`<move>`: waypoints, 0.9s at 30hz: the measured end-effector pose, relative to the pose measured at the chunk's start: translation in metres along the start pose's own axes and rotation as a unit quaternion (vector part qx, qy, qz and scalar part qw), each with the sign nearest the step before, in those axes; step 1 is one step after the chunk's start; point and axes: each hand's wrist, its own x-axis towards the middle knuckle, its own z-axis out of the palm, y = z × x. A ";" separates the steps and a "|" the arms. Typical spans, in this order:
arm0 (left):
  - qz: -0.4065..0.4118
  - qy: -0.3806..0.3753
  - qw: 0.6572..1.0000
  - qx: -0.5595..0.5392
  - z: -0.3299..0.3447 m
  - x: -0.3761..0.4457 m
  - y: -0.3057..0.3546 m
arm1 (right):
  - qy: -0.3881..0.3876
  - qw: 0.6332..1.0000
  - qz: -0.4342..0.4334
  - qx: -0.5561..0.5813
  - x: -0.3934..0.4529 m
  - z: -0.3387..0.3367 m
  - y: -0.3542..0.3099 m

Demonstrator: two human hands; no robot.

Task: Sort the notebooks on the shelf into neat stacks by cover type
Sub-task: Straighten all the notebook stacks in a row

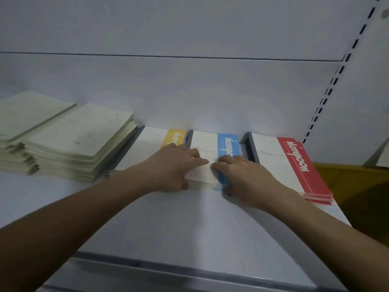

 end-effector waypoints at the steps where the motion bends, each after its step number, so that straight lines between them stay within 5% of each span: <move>1: 0.006 0.004 1.000 0.010 0.001 -0.001 0.003 | -0.002 1.000 0.001 0.007 0.001 0.000 0.000; 4: 0.008 -0.002 0.999 -0.040 0.001 -0.001 0.004 | -0.028 0.997 0.022 0.075 0.001 -0.004 0.002; 7: 0.009 -0.018 0.995 -0.101 -0.004 0.009 0.000 | -0.064 0.961 0.131 0.237 0.009 -0.014 0.000; 12: 0.026 -0.020 0.998 -0.050 0.000 0.015 0.000 | -0.004 0.915 0.277 0.294 0.035 -0.007 -0.020; 18: 0.032 -0.043 0.997 -0.051 -0.001 0.023 -0.004 | 0.028 0.911 0.299 0.284 0.034 -0.002 -0.024; 23: 0.018 -0.092 0.994 -0.048 -0.012 0.025 0.003 | 0.053 0.866 0.333 0.370 0.032 -0.012 -0.018; 27: -0.009 -0.127 0.989 -0.074 -0.017 0.027 0.007 | 0.050 0.879 0.293 0.373 0.019 -0.018 -0.012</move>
